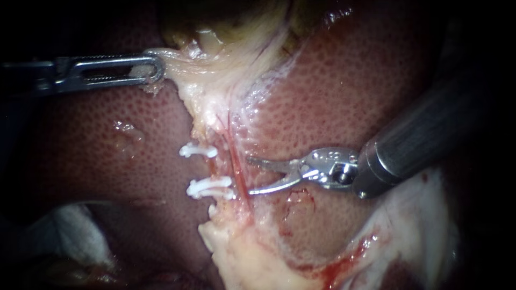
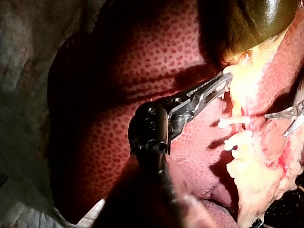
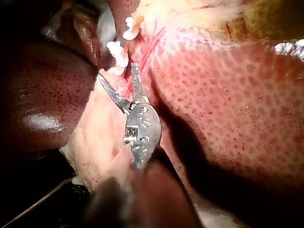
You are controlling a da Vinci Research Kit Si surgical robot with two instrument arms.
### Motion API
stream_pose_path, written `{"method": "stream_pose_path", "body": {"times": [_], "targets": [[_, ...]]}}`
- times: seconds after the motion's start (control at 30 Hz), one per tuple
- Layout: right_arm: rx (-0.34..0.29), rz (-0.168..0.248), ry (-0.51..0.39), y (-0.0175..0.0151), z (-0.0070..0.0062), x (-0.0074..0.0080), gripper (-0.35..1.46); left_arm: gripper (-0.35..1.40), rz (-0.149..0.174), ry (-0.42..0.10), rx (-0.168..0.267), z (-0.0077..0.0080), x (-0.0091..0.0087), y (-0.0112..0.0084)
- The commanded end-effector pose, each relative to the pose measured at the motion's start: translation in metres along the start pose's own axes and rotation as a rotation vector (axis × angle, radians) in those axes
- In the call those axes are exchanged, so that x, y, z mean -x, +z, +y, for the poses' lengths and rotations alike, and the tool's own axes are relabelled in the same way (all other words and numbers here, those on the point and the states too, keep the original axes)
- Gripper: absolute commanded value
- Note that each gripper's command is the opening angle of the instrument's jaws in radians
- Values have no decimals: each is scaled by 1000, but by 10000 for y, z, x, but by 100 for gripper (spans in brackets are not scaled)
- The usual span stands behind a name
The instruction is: Go to the cutting position left tube
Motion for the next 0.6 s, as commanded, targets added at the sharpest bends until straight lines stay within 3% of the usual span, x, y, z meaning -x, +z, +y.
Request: {"method": "stream_pose_path", "body": {"times": [0.03, 0.37, 0.6], "targets": [[0, 0, 0, 0, 0, 0, 135, -35, 0, 0, 0, 0, 0, 0], [7, 4, 1, 11, 6, -2, 135, -35, -1, 0, 0, 2, 1, 0], [32, -56, -1, 39, 19, 2, 135, -35, -3, 0, 5, 5, 3, 1]]}}
